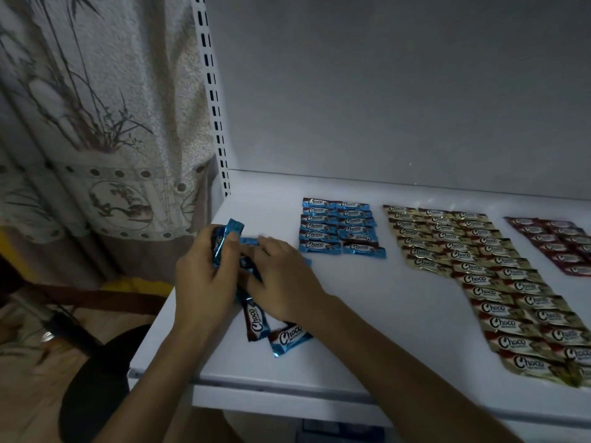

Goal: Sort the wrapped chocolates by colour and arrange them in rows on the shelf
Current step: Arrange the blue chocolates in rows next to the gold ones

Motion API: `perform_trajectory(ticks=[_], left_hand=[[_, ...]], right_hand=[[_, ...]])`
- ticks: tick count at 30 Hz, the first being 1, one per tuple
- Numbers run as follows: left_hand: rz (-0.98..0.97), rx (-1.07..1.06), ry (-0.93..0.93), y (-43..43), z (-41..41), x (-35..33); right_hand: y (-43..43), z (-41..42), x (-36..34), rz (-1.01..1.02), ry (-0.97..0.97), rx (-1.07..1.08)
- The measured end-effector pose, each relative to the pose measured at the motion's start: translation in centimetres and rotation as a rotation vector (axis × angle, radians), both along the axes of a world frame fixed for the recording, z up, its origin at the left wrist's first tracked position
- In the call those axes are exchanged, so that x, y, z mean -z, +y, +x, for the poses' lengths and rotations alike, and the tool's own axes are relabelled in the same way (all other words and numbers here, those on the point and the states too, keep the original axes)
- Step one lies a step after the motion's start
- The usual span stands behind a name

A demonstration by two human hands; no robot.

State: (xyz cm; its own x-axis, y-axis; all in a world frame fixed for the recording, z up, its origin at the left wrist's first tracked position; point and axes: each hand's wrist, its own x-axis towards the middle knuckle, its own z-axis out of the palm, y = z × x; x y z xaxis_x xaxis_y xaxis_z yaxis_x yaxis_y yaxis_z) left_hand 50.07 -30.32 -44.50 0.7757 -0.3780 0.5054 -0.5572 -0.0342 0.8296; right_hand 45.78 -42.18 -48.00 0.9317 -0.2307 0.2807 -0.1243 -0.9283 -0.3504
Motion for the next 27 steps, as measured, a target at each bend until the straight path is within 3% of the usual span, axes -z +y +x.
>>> perform_trajectory(ticks=[8, 11, 14, 17, 27], left_hand=[[0.144, -0.002, 0.026, -0.4, 1.0, 0.4], [0.207, 0.032, -0.090, -1.3, 2.0, -0.4], [0.427, 0.106, -0.246, -2.9, 3.7, 0.1], [0.608, 0.198, -0.206, -3.4, 4.1, 0.8], [0.498, 0.147, -0.139, -1.0, 3.4, 1.5]], right_hand=[[-0.7, -3.0, -2.9, 0.281, -0.074, -0.036], [-0.6, -6.3, -3.4, 0.241, 0.038, -0.044], [-0.3, -8.4, -2.9, 0.169, 0.206, -0.049], [-0.2, -9.0, -2.3, 0.088, 0.298, -0.073], [0.1, -5.8, -2.1, 0.120, 0.225, -0.045]])
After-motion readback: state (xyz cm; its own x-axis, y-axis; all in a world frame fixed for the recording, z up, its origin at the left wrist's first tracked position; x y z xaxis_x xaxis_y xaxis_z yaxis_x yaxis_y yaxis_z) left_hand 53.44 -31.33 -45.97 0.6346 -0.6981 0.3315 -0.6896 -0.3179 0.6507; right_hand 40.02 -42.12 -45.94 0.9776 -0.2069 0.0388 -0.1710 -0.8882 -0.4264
